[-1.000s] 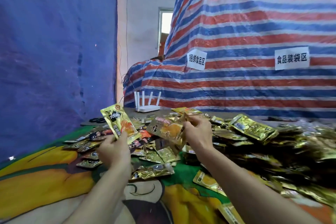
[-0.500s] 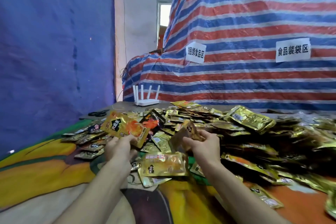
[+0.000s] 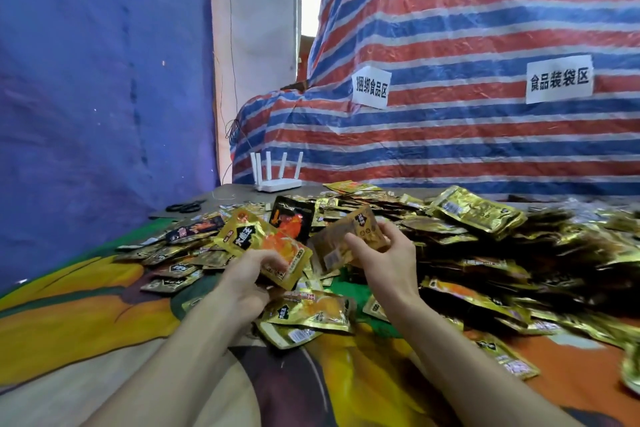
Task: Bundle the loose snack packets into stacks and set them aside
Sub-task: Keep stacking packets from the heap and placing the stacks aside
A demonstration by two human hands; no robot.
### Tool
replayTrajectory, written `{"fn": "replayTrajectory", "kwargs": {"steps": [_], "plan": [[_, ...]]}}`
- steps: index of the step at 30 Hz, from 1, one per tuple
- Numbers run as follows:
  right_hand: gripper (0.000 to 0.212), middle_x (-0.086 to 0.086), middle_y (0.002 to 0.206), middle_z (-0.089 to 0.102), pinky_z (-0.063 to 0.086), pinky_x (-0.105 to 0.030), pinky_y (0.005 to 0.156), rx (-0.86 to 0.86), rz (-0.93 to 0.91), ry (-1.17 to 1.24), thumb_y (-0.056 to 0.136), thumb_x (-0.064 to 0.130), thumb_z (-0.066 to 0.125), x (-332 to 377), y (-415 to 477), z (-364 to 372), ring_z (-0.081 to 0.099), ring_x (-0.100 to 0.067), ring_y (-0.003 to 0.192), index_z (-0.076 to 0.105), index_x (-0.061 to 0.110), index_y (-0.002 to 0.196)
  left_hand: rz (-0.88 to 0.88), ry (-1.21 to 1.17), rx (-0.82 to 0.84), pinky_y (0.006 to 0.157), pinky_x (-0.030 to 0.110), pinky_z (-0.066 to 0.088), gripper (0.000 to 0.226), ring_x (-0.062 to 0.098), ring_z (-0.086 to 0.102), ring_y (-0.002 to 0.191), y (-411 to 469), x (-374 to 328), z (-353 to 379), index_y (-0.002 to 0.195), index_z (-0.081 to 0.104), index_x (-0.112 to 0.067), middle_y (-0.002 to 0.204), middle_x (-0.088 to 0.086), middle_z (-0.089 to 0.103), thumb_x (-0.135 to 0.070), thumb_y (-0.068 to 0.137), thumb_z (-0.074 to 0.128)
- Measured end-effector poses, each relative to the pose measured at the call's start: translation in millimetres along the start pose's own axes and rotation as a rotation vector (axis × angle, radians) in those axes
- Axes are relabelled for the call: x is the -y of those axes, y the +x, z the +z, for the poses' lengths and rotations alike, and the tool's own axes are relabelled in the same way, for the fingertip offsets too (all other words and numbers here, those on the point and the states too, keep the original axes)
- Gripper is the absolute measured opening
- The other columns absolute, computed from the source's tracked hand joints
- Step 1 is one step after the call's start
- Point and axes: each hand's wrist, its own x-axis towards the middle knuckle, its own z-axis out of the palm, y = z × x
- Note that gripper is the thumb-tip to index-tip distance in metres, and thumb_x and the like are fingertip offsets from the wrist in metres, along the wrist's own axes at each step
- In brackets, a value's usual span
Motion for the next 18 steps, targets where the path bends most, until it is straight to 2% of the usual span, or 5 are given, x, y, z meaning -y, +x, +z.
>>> {"fn": "replayTrajectory", "kwargs": {"steps": [4, 7, 9, 13, 18], "plan": [[0.026, 0.006, 0.095, 0.070, 0.060, -0.029, 0.078, 0.090, -0.033, -0.086, 0.087, 0.024, 0.079, -5.9, -3.2, 2.6, 0.069, -0.005, 0.084, 0.066, 0.022, 0.109, 0.019, 0.029, 0.119, 0.056, 0.034, 0.059, 0.043, 0.030, 0.071, 0.069, -6.0, 1.5, 6.4, 0.101, 0.071, 0.004, 0.089, 0.020, 0.074, -0.011, 0.061, 0.079], [0.034, 0.007, 0.094, 0.067, 0.048, -0.014, 0.058, 0.185, 0.019, -0.199, 0.084, 0.029, 0.082, -8.2, -3.6, 3.3, 0.066, -0.003, 0.074, 0.058, 0.020, 0.106, 0.165, 0.159, 0.055, 0.073, 0.050, 0.061, 0.076, 0.040, 0.071, 0.084, -3.9, 4.7, 6.8, 0.113, 0.061, 0.016, 0.103, 0.031, 0.069, -0.009, 0.047, 0.087], [0.036, 0.000, 0.097, 0.069, 0.050, -0.019, 0.059, 0.337, 0.090, -0.274, 0.082, 0.031, 0.083, -9.7, -2.1, 2.7, 0.066, -0.006, 0.077, 0.061, 0.014, 0.104, 0.230, 0.337, 0.030, 0.076, 0.044, 0.059, 0.072, 0.036, 0.070, 0.081, -0.8, 3.7, 2.7, 0.102, 0.064, 0.014, 0.096, 0.028, 0.070, -0.008, 0.039, 0.092], [0.049, -0.002, 0.107, 0.071, 0.058, -0.042, 0.090, 0.571, 0.151, -0.442, 0.074, 0.035, 0.088, -9.5, -2.8, -0.5, 0.069, -0.017, 0.098, 0.065, 0.014, 0.112, 0.213, 0.596, 0.139, 0.063, 0.029, 0.056, 0.040, 0.026, 0.075, 0.077, 0.3, 6.0, -3.9, 0.097, 0.070, 0.003, 0.088, 0.013, 0.077, -0.003, 0.062, 0.088], [0.039, 0.001, 0.098, 0.074, 0.061, -0.038, 0.082, 0.564, 0.140, -0.430, 0.066, 0.026, 0.095, -0.1, 0.7, -8.9, 0.071, -0.013, 0.090, 0.072, 0.020, 0.097, 0.228, 0.571, 0.212, 0.066, 0.027, 0.057, 0.044, 0.026, 0.076, 0.085, -4.0, 7.2, -1.3, 0.101, 0.072, 0.000, 0.091, 0.010, 0.078, -0.007, 0.061, 0.088]]}}
